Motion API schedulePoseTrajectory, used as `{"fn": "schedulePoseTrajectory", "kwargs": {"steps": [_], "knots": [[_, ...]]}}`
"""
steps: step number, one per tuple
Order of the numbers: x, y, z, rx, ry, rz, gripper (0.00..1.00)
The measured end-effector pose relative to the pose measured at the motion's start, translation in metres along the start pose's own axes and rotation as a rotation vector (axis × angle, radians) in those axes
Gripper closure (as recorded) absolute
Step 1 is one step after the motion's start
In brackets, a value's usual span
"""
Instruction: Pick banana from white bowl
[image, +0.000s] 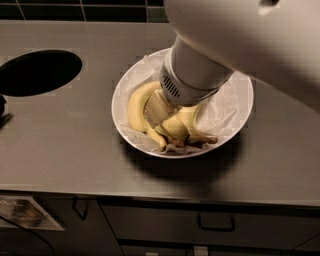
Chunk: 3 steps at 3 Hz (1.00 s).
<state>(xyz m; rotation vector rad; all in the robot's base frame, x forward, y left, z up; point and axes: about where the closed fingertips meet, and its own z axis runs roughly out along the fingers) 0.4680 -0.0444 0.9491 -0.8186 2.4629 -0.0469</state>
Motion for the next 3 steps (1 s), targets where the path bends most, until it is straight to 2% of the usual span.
{"fn": "schedulePoseTrajectory", "kwargs": {"steps": [1,3], "knots": [[0.0036,-0.0015,0.0037,0.011,0.006,0.016,0.36],[0.0066,-0.0024,0.006,0.019,0.011,0.028,0.44]]}}
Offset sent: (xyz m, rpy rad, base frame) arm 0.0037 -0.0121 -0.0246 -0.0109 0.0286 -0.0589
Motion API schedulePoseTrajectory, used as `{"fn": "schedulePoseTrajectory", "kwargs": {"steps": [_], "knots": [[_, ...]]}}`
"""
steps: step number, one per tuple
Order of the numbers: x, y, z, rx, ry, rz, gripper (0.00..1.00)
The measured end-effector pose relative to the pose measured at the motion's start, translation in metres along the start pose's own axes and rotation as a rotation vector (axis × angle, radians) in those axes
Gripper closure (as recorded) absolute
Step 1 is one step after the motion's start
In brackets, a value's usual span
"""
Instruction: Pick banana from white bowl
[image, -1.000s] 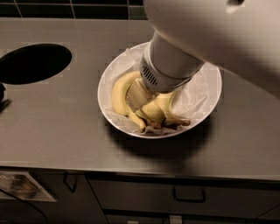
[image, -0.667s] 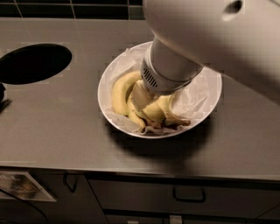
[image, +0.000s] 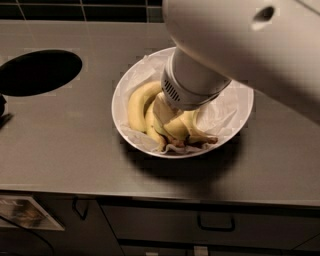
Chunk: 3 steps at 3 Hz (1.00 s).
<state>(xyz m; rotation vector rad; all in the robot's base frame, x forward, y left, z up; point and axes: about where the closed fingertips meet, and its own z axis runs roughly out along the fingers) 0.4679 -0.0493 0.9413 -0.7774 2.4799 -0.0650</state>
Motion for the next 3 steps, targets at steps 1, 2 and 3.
{"fn": "schedulePoseTrajectory", "kwargs": {"steps": [1,2,3], "knots": [[0.001,0.002,0.005,-0.008,0.008,0.003,0.43],[0.001,0.007,0.014,-0.03,0.022,-0.001,0.43],[0.001,0.01,0.019,-0.043,0.03,-0.004,0.44]]}}
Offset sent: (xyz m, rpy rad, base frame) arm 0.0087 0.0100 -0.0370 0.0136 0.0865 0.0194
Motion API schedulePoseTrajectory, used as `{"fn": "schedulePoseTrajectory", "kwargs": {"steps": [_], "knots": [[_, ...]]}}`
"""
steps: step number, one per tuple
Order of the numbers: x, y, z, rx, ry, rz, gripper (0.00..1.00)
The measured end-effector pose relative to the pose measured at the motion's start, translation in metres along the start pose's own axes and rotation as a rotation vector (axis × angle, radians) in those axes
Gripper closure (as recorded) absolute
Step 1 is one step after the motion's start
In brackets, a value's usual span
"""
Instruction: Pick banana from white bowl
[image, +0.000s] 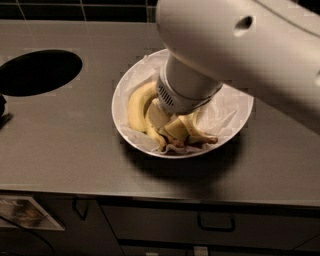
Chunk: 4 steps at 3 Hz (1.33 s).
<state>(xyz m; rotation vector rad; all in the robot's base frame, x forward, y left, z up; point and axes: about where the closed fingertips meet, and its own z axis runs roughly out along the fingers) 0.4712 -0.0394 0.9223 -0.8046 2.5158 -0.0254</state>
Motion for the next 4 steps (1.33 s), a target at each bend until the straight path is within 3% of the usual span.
{"fn": "schedulePoseTrajectory", "kwargs": {"steps": [2,4], "knots": [[0.0025,0.0049,0.0104,-0.023,0.023,-0.005,0.43],[0.0032,0.0053,0.0125,-0.03,0.029,-0.007,0.85]]}}
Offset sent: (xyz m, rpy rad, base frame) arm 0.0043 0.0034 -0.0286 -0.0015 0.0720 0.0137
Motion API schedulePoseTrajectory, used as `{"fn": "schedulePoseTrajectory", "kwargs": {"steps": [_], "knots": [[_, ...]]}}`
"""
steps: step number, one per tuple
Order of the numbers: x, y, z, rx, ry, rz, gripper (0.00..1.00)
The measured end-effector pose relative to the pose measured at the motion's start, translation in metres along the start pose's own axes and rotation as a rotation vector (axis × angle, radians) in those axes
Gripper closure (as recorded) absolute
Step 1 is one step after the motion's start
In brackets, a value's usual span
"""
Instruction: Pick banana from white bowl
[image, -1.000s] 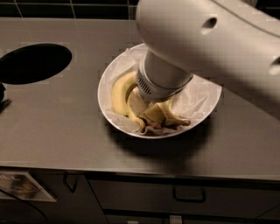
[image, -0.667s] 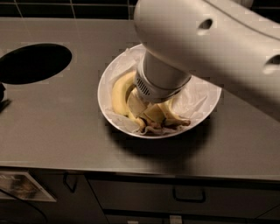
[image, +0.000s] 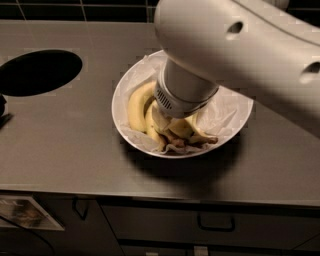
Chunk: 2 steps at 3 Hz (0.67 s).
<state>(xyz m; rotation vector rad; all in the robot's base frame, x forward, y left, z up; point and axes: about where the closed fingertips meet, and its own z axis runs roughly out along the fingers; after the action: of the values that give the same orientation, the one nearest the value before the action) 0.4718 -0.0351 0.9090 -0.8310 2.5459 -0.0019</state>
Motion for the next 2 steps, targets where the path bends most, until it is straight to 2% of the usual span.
{"fn": "schedulePoseTrajectory", "kwargs": {"steps": [1,2], "knots": [[-0.006,0.001,-0.013,-0.035,-0.027,-0.038,1.0],[-0.016,-0.003,-0.042,-0.101,-0.091,-0.108,1.0]]}}
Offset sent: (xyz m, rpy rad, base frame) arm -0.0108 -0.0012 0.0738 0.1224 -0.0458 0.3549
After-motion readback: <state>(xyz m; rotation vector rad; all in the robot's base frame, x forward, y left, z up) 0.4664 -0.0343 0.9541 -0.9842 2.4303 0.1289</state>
